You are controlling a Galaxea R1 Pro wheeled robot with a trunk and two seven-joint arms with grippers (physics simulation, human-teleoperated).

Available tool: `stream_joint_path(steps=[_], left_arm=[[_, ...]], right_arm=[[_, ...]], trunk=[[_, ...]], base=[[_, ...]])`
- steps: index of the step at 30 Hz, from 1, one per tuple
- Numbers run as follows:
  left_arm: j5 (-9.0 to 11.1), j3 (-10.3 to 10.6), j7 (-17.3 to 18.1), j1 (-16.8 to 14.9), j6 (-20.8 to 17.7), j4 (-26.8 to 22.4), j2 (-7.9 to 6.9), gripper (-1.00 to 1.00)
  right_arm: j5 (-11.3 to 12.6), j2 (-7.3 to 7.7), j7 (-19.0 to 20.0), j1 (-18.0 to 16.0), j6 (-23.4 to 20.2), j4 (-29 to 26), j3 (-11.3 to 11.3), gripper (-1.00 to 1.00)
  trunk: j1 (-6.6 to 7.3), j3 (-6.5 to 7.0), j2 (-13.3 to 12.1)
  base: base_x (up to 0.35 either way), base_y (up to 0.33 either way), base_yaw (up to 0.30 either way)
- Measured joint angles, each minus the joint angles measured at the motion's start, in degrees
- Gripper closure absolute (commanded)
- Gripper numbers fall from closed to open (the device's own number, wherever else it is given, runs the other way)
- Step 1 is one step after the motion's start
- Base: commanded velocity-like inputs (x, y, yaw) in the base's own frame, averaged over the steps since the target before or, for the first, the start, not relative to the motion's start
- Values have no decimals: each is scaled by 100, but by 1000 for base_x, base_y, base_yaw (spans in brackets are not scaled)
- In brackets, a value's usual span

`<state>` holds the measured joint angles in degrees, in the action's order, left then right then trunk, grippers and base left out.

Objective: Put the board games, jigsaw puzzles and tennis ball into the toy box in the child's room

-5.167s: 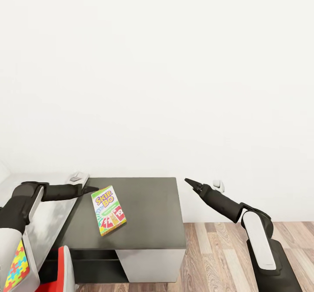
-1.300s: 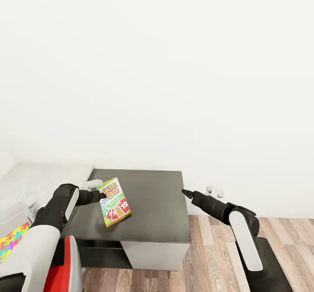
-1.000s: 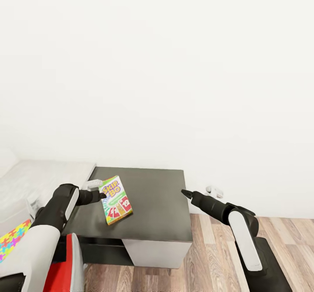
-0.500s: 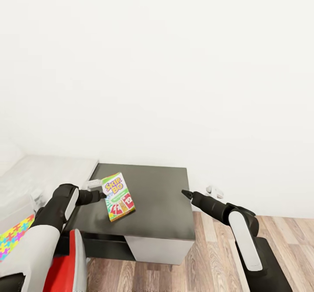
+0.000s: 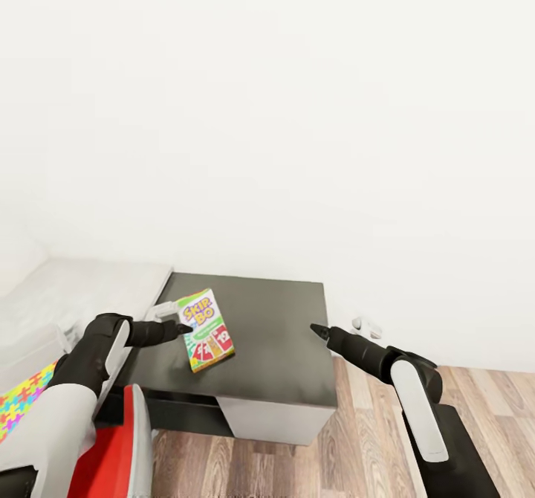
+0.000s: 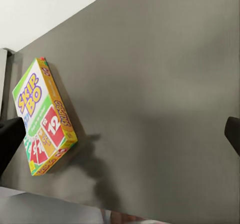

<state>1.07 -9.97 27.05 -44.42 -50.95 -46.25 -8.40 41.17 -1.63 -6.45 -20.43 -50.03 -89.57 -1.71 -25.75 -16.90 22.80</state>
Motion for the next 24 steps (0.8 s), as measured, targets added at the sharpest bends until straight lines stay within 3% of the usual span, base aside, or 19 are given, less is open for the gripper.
stream_joint_path(steps=[3,10,15,24], left_arm=[[3,-1,30,0,1,-1,-9,-100],[5,-1,42,0,1,2,-13,-100],[6,-1,45,-2,1,2,-13,-100],[6,4,45,0,4,1,-6,-100]], right_arm=[[5,6,57,0,-3,-6,-43,-100],[106,15,858,1,-9,18,-597,-100],[130,13,1095,1,-6,25,-690,-100],[137,12,1148,1,-9,27,-708,-100]], trunk=[[0,-28,0],[0,-93,1],[0,-113,1],[2,-122,1]], base=[[0,0,28],[0,0,-31],[0,0,-11],[91,-78,-1]])
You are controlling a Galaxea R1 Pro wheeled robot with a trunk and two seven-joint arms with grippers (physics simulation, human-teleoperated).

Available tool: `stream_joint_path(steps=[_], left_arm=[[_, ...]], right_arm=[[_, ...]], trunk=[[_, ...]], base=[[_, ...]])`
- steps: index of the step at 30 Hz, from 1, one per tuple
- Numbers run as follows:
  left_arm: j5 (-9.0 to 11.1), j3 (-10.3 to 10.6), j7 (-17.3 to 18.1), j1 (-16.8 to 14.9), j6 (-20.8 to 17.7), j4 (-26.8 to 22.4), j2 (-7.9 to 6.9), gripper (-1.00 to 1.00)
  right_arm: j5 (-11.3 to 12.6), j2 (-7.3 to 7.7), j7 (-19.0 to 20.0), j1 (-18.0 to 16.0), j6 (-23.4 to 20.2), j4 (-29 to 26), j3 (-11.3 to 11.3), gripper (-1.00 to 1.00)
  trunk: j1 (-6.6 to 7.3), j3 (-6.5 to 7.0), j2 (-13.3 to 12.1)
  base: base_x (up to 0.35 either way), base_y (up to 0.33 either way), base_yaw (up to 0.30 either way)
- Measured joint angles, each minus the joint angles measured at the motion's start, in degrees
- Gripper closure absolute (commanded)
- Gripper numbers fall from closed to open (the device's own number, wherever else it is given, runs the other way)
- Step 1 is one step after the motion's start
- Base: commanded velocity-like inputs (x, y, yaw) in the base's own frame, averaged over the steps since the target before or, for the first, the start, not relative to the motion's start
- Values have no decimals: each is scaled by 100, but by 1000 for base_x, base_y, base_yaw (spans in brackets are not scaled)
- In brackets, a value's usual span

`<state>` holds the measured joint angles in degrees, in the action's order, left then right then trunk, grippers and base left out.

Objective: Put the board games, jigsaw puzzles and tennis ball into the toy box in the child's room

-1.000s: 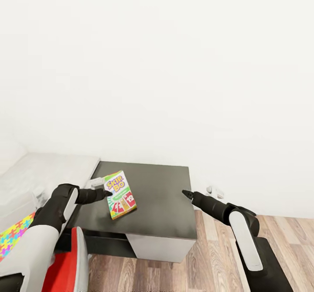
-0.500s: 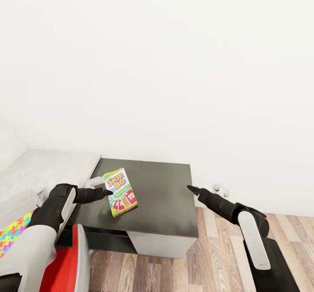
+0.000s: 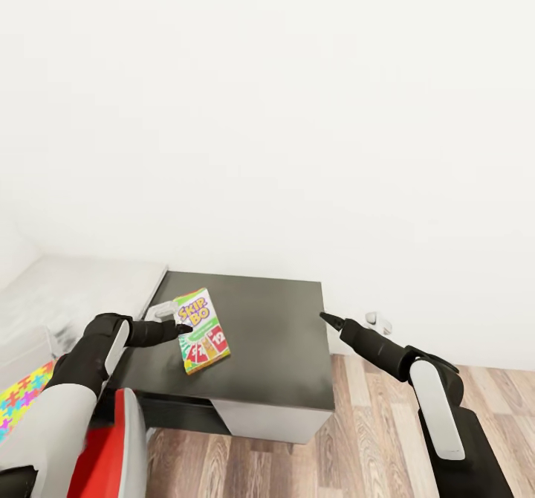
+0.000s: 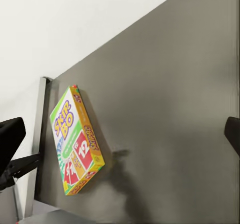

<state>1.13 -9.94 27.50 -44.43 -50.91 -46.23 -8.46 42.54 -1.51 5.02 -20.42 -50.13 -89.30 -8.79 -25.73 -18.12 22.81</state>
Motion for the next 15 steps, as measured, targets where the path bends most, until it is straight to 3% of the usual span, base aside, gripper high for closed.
stream_joint_path(steps=[9,15], left_arm=[[0,4,-2,0,-6,-3,3,-100],[-1,5,0,-3,-7,0,3,-100]], right_arm=[[11,0,14,0,-4,2,0,-100],[10,3,15,1,-10,1,-1,-100]], trunk=[[-2,-29,0],[-1,-55,0]], base=[[47,-58,-12],[65,-136,-135]])
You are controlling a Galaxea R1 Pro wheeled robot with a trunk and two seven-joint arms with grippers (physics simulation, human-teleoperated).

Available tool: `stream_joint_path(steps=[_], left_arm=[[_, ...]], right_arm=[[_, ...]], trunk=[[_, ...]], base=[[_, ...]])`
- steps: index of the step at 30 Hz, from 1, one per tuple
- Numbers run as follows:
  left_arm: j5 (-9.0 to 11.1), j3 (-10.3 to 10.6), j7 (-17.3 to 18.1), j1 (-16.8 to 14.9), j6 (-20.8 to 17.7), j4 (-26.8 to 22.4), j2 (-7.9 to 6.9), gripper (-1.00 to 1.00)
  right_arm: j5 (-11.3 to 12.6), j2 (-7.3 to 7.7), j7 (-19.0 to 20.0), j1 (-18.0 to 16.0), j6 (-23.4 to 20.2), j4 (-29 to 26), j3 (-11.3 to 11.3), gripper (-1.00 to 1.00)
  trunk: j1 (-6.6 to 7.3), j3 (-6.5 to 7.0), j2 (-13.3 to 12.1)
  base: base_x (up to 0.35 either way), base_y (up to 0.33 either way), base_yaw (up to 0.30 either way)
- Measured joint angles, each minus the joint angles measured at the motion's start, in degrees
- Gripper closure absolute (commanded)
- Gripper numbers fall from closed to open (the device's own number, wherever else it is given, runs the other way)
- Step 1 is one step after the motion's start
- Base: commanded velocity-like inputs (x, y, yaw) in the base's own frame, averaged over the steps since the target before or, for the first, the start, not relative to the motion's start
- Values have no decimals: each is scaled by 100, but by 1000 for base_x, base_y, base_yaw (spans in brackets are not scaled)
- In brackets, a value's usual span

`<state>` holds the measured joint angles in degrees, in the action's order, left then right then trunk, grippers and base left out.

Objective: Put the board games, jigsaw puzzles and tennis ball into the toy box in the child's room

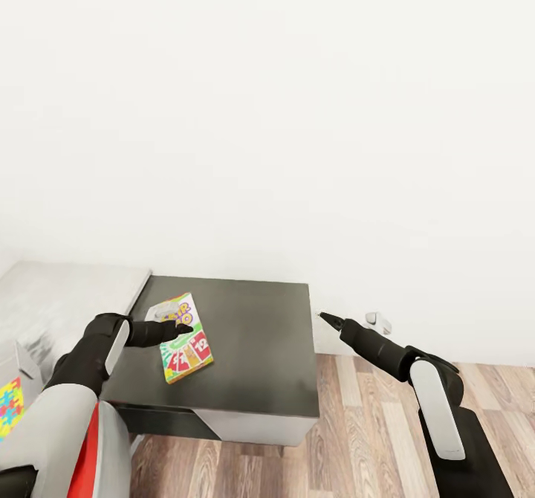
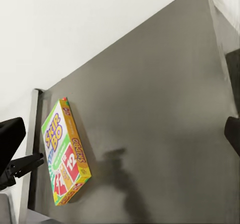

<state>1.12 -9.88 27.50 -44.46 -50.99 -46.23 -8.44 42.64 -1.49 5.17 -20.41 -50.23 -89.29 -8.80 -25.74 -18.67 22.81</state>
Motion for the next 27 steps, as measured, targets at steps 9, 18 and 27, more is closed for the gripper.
stream_joint_path(steps=[9,18,27], left_arm=[[1,-2,-3,2,-4,-4,-1,-100],[1,-3,4,3,-4,-4,-1,-100],[-29,3,-66,2,-57,-367,6,-100]], right_arm=[[1,-2,0,-1,1,2,4,-100],[4,-3,0,-1,5,2,9,-100],[11,-3,0,-1,6,2,10,-100]], trunk=[[-1,-24,0],[-1,-25,0],[-1,-24,0]], base=[[16,-24,-25],[0,-1,-1],[0,0,0]])
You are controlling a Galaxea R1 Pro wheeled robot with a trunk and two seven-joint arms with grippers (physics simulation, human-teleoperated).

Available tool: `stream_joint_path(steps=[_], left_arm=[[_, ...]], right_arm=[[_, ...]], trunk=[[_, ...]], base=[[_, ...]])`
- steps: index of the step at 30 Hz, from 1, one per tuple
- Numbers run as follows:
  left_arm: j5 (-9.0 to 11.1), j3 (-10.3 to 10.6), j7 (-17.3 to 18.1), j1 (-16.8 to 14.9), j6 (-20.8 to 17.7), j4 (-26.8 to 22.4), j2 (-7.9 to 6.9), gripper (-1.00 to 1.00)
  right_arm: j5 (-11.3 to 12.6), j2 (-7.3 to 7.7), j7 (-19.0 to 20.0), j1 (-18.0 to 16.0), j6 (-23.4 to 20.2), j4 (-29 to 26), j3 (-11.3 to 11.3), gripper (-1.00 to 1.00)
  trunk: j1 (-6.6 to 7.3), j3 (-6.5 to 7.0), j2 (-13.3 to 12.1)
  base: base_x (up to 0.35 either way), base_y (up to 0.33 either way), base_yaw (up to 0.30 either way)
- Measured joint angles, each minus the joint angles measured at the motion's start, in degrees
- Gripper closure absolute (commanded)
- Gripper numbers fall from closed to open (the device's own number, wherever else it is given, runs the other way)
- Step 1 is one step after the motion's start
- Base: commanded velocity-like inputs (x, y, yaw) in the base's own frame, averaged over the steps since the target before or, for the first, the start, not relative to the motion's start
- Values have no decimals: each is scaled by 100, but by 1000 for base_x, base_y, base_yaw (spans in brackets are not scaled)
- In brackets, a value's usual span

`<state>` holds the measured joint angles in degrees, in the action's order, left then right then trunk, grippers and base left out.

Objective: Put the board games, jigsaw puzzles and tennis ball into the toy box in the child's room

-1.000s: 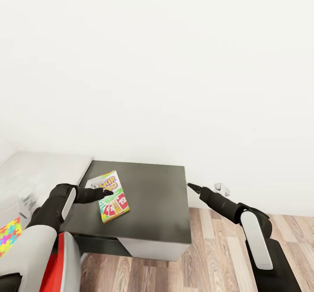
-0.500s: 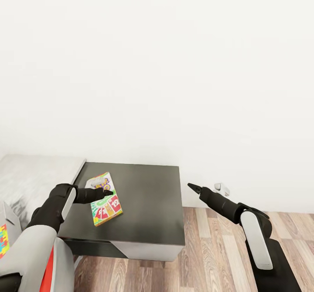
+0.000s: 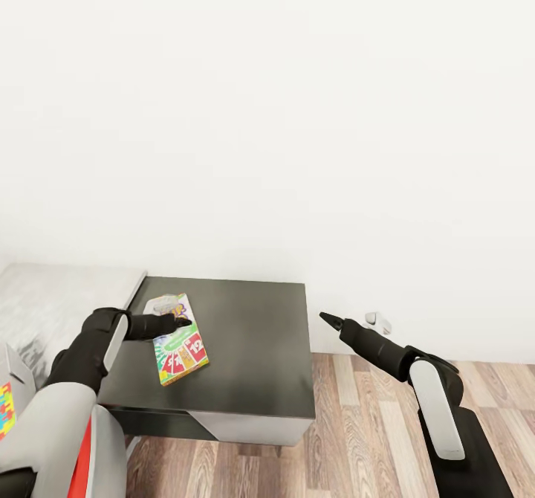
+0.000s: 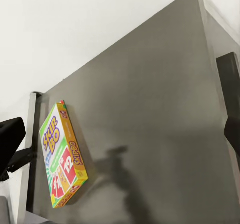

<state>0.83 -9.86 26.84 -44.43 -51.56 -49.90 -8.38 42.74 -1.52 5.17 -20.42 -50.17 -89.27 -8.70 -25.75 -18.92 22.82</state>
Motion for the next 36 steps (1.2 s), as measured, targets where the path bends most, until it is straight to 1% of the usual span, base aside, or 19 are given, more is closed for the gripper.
stream_joint_path(steps=[4,9,11,13,16,17,19,22,24,28,36], left_arm=[[-21,-5,-16,0,-36,-183,-15,-100],[-30,-15,-25,4,-45,-225,-26,-100],[-34,-28,-91,3,-46,-222,-34,-100],[-36,-110,-223,2,-47,-220,-35,-100],[-41,-477,-651,2,-48,-219,-28,-100],[-36,-540,-737,2,-47,-219,-27,-100],[-34,-741,-1042,1,-42,-214,-26,-100],[-18,-850,-1286,1,-31,-211,-20,-100],[-17,-872,-1362,1,-15,-205,-7,-100],[-16,-865,-1404,2,8,-169,13,-100],[6,-858,-1359,1,50,-157,28,-100]], right_arm=[[0,-1,0,0,0,0,3,-100],[0,-1,0,0,0,0,5,-100],[0,0,0,0,0,0,5,-100],[0,0,0,0,0,0,7,-100],[-5,-2,0,0,2,0,12,-100],[-4,-3,0,0,3,0,15,-100],[-2,-7,0,0,6,0,25,-100],[-2,-8,0,0,8,0,32,-100],[-1,-8,0,0,8,0,35,-100],[-1,-9,0,0,9,0,35,-100],[-1,-7,2,0,9,0,35,-100]], trunk=[[0,0,0],[0,0,0],[0,0,0],[0,0,0],[0,0,0],[0,0,0],[0,0,0],[0,0,0],[0,0,0],[0,-8,-1],[-1,-71,-1]], base=[[0,0,0],[0,0,0],[0,0,0],[0,0,0],[0,0,0],[0,0,0],[0,0,0],[0,0,0],[0,0,0],[0,0,0],[0,0,0]])
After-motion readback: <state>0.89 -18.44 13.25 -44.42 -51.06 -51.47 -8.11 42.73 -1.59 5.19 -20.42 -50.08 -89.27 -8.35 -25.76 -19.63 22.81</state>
